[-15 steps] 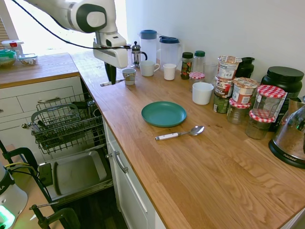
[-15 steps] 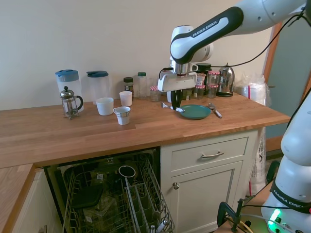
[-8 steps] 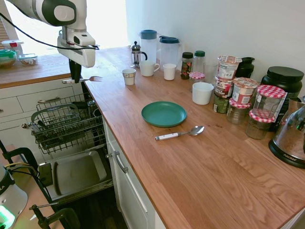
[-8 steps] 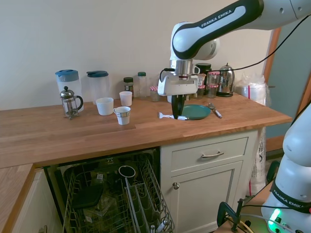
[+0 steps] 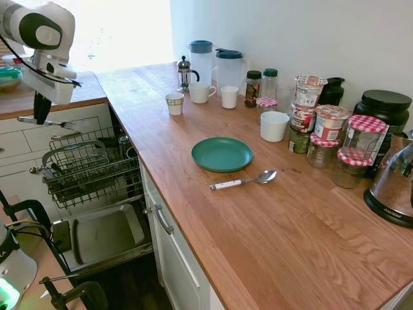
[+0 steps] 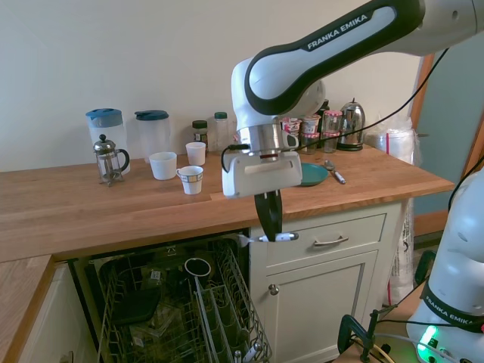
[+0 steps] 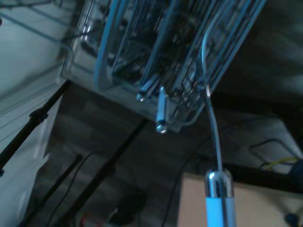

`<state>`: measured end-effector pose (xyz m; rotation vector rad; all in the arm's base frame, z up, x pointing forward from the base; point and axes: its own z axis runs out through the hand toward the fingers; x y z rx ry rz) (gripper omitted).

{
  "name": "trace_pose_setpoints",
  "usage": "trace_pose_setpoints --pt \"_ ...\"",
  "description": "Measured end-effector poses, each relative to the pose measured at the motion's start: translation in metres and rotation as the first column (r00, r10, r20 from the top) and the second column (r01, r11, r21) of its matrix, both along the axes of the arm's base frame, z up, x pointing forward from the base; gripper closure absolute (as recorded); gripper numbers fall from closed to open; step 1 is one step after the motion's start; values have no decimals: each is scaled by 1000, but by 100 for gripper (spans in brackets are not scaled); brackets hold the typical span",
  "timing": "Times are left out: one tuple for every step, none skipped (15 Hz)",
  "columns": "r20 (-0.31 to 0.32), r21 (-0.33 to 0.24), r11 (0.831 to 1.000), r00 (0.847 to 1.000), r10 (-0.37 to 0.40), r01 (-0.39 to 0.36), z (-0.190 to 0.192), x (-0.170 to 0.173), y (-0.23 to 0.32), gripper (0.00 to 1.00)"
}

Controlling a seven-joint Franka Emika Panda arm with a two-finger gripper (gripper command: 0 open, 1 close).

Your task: Put the fork in the dishwasher

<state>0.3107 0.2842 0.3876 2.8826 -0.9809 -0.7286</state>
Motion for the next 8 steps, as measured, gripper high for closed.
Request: trace_pose_setpoints --pt "-39 17 1000 999 -18 19 -15 0 8 100" --pt "-96 28 998 994 -49 52 -44 6 15 100" --pt "-98 29 998 994 -49 52 -45 5 15 100" --pt "-107 26 998 993 -47 51 -48 5 16 100" --pt "-124 21 999 991 -47 50 -55 5 17 100" --pt "-147 15 999 988 -48 51 -64 6 18 100" --pt "-169 14 999 984 -47 51 -71 9 21 100" --pt "-192 16 999 980 -48 52 -76 15 24 100"
